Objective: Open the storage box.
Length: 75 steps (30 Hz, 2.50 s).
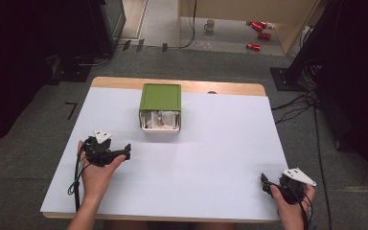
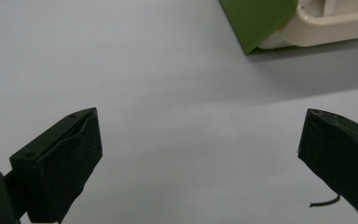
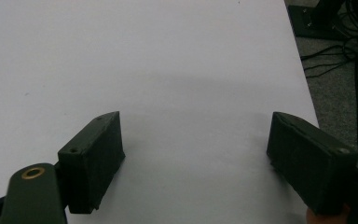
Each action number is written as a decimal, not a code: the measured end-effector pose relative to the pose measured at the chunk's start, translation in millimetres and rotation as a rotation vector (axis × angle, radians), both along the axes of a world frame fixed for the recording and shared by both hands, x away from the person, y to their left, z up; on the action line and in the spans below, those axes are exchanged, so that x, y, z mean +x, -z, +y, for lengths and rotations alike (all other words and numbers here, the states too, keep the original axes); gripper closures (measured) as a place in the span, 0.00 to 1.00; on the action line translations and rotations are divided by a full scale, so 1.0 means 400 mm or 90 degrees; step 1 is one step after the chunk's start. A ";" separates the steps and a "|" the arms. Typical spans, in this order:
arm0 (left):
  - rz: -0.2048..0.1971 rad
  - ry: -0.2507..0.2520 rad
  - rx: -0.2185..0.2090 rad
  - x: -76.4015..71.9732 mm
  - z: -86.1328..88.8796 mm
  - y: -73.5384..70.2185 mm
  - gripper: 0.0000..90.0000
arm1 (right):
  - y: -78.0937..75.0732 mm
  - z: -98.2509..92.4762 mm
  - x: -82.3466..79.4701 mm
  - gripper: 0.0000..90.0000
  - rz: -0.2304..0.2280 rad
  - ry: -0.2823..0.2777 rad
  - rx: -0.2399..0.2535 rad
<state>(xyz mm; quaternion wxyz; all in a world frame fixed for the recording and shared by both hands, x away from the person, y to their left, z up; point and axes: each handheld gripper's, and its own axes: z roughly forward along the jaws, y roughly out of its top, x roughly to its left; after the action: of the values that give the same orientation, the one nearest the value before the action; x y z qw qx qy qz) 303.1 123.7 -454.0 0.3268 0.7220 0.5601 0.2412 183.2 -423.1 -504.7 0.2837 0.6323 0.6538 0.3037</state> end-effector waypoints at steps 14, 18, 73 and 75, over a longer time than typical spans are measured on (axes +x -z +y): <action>-0.006 0.010 -0.042 0.055 -0.063 -0.016 0.07 | 0.000 0.000 0.000 0.20 -0.001 0.000 0.000; -0.006 0.015 -0.040 0.069 -0.077 -0.025 0.08 | 0.000 0.000 0.000 0.20 -0.001 0.000 0.000; 0.029 0.027 -0.018 0.119 -0.164 -0.013 0.65 | 0.001 -0.001 0.000 0.20 -0.001 -0.001 0.000; 0.027 0.031 -0.021 0.115 -0.162 -0.018 0.65 | 0.001 -0.001 0.000 0.20 -0.001 -0.001 0.000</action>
<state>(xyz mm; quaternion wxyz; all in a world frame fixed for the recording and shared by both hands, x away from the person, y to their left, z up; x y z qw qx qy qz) 349.0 59.0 -446.9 0.3322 0.7351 0.5529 0.2086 183.2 -423.4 -504.9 0.2841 0.6314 0.6540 0.3047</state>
